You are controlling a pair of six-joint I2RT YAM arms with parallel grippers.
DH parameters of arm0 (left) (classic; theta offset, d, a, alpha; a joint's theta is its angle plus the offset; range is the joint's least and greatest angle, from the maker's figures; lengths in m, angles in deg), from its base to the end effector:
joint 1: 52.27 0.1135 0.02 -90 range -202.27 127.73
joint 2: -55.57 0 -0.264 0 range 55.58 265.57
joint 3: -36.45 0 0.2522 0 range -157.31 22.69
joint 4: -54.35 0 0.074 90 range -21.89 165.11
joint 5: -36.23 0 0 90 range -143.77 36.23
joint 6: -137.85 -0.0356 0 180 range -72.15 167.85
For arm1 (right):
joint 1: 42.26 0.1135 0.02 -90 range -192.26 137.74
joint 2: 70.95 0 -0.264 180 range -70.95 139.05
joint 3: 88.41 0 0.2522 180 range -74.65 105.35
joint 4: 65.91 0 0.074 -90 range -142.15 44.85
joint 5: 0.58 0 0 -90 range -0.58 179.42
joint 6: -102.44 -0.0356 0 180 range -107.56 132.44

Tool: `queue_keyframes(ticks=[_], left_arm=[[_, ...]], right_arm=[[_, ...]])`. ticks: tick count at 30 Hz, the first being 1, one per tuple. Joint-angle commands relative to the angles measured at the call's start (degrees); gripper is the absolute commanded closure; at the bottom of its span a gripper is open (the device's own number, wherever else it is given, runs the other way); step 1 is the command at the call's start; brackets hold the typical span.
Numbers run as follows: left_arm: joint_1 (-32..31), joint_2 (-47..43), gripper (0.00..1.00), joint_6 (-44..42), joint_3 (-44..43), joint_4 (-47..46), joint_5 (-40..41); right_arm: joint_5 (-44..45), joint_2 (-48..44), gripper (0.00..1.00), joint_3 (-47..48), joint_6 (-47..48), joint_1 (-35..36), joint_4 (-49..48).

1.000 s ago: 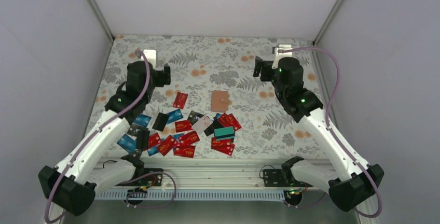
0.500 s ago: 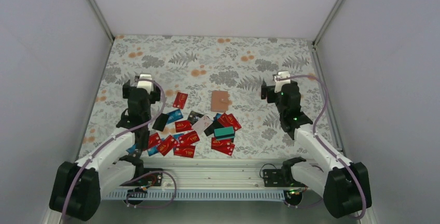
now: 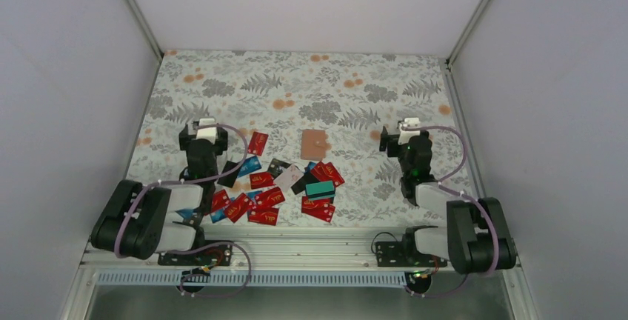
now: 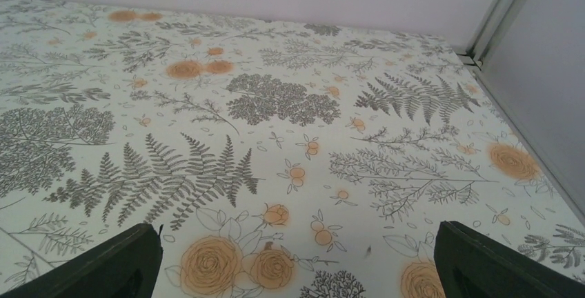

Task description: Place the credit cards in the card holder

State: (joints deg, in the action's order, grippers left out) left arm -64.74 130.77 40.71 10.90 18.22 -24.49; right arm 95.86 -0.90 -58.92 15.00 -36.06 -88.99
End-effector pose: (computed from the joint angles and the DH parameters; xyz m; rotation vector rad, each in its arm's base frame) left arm 0.2166 -0.0301 0.1520 -0.0572 1.7922 0.3939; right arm 0.2250 0.0204 0.1648 -0.0660 1.8732 -0.0617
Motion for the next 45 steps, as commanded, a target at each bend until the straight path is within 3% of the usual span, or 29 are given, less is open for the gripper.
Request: queue_keyframes(ticks=[1,5,8,11,16,17,19,22,45], left_arm=[[2.1,3.5,0.08,-3.5,0.4,-16.3,-8.4],[6.9,7.6,0.08,-2.3,1.0,-22.5,-17.0],[10.1,12.7,0.08,0.1,1.0,-27.0,-21.3],[11.7,13.5,0.07,2.1,-1.5,-22.0,-21.8],[12.1,13.5,0.07,2.0,-1.6,-21.7,-23.0],[12.1,13.8,0.01,1.8,-1.6,-22.5,-22.8],[12.1,13.6,0.0,1.9,-1.7,-21.9,-22.9],[12.1,13.7,0.0,1.8,-1.8,-22.0,-22.8],[12.0,13.7,0.0,1.7,-1.9,-21.8,-22.8]], right_arm=[[-3.1,3.7,0.0,-0.7,2.5,-1.6,-15.3],[-6.6,7.3,0.0,1.1,4.0,-2.8,-18.3],[-11.4,10.1,0.0,4.7,4.5,-3.9,-13.5],[-12.6,11.0,0.0,6.1,4.5,-4.2,-12.5],[-17.4,12.3,0.0,4.5,2.5,-5.0,-18.5],[-17.2,13.5,0.0,4.9,2.5,-5.0,-19.3],[-17.9,14.7,0.0,6.0,1.5,-6.2,-18.2],[-19.1,17.3,0.0,1.2,-2.0,-9.1,-29.0],[-21.4,17.1,0.0,2.2,-1.3,-9.4,-26.9]])
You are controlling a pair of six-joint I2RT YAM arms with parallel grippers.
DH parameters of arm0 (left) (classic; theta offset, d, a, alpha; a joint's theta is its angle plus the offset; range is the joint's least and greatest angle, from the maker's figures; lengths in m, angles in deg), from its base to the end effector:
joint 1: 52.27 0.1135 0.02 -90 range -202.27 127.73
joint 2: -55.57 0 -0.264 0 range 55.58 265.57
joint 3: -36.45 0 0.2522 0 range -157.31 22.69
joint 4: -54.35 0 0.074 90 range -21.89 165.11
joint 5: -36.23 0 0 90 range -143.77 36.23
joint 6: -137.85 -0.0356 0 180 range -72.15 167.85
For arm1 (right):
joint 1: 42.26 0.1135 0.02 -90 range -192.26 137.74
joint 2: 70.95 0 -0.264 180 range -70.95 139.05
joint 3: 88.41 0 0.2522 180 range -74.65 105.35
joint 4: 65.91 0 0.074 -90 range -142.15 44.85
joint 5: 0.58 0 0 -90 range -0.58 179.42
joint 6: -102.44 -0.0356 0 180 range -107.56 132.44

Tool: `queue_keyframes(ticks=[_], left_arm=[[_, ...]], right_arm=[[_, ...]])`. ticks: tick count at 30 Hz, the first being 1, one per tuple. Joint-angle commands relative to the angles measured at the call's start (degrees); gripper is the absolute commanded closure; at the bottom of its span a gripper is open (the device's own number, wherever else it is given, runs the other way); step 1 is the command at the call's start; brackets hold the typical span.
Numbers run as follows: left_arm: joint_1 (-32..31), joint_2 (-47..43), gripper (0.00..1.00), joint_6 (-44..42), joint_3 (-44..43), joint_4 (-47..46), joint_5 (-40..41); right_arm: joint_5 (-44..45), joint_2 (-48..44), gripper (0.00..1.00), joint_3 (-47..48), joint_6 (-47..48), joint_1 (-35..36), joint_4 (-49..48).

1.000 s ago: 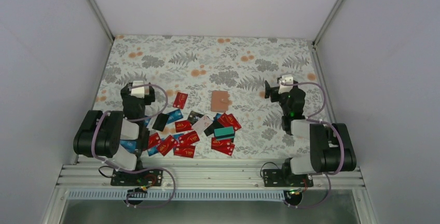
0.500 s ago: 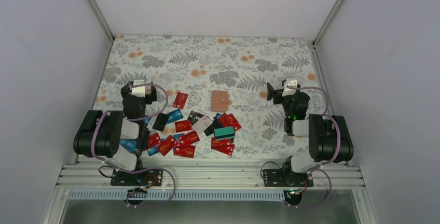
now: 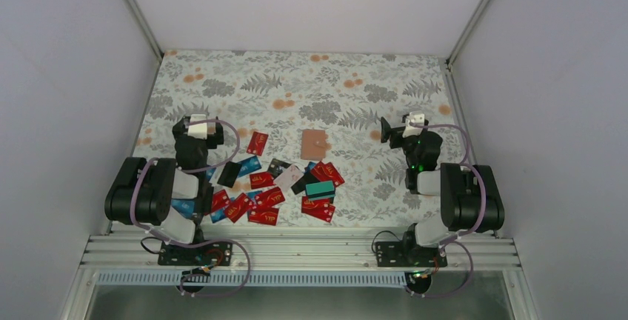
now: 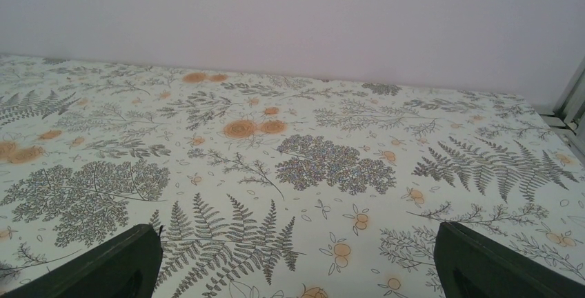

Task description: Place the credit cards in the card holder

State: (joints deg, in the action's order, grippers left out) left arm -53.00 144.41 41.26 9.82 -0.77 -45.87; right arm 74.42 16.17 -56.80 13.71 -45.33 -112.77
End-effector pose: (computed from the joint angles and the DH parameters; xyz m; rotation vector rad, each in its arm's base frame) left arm 0.2407 0.0018 0.1408 0.0050 1.6971 0.1933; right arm 0.2568 -0.0045 0.1530 -0.1664 1.7114 0.1692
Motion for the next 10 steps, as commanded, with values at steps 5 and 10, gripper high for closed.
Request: queue_keyframes(ticks=[5,10], left_arm=[[0.3,0.0,0.0,1.2,-0.8,-2.8,-1.4],[0.3,0.1,0.0,1.1,-0.8,-2.8,-1.4]], right_arm=[[-0.1,0.3,0.0,0.4,0.0,-0.1,-2.7],[0.1,0.0,0.0,0.1,-0.1,-0.1,-2.9]])
